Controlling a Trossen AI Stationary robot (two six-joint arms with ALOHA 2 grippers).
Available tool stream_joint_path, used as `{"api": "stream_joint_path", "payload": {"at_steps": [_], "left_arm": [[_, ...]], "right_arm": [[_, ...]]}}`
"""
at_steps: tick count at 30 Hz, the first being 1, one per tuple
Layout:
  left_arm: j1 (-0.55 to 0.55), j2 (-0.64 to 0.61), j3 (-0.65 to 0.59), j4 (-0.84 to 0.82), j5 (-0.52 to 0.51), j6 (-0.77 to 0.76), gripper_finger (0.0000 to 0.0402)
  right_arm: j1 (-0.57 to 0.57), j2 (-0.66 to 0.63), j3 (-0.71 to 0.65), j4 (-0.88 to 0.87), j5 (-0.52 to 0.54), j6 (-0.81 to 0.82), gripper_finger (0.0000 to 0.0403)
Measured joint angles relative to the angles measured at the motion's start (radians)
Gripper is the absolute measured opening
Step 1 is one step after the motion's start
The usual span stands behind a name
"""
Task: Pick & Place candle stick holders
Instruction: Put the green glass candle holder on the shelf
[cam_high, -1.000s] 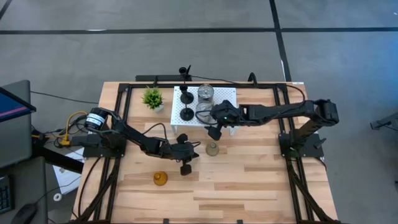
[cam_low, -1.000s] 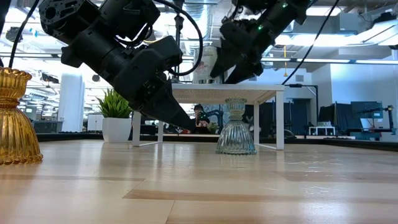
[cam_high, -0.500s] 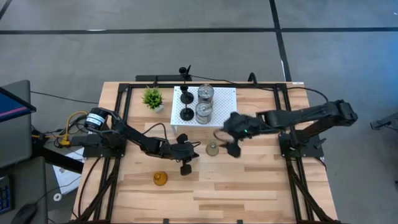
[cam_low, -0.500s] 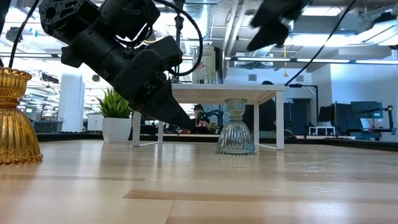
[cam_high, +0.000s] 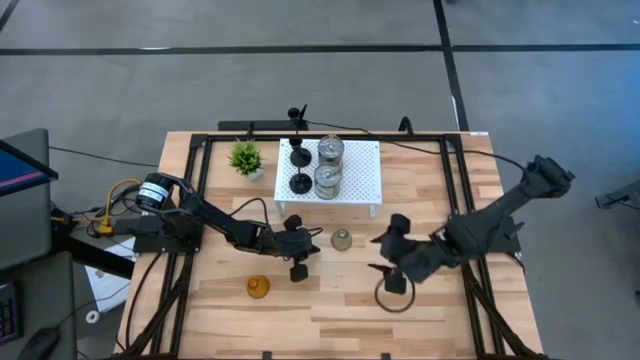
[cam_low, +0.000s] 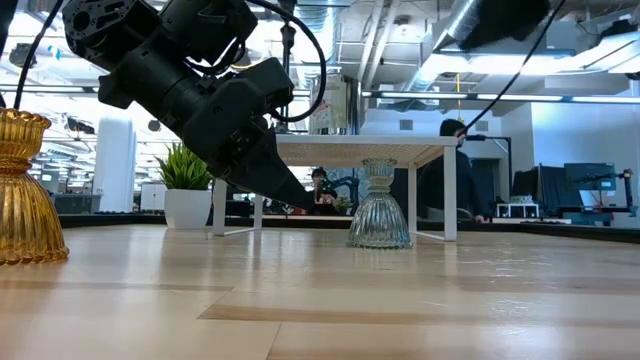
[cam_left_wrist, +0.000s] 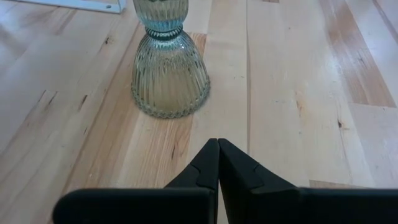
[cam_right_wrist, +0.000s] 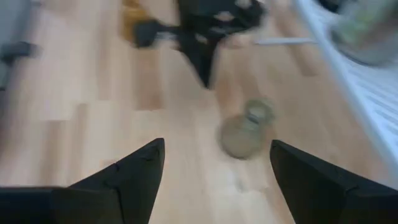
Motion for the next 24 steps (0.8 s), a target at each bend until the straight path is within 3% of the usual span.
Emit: {"api": "stream_joint_path", "payload": {"at_steps": [4, 8, 15, 24], "left_arm": [[0.0, 0.0, 0.0, 0.0, 0.0, 0.001, 0.0005], [0.0, 0.0, 0.0, 0.0, 0.0, 0.002, 0.0005], [0.0, 0.0, 0.0, 0.003, 0.0, 0.004, 0.0005], [0.0, 0.0, 0.0, 0.003, 0.0, 0.004, 0.0006]], "right_arm": [[0.06, 0.0, -0.084, 0.013, 0.178, 0.088, 0.0281], [0.071, 0.008, -0.227, 0.175, 0.312, 0.141, 0.0281], [0.066, 0.123, -0.44, 0.702, 0.299, 0.145, 0.0281], [0.016, 0.36, -0.458, 0.969, 0.264, 0.145, 0.0281]]}}
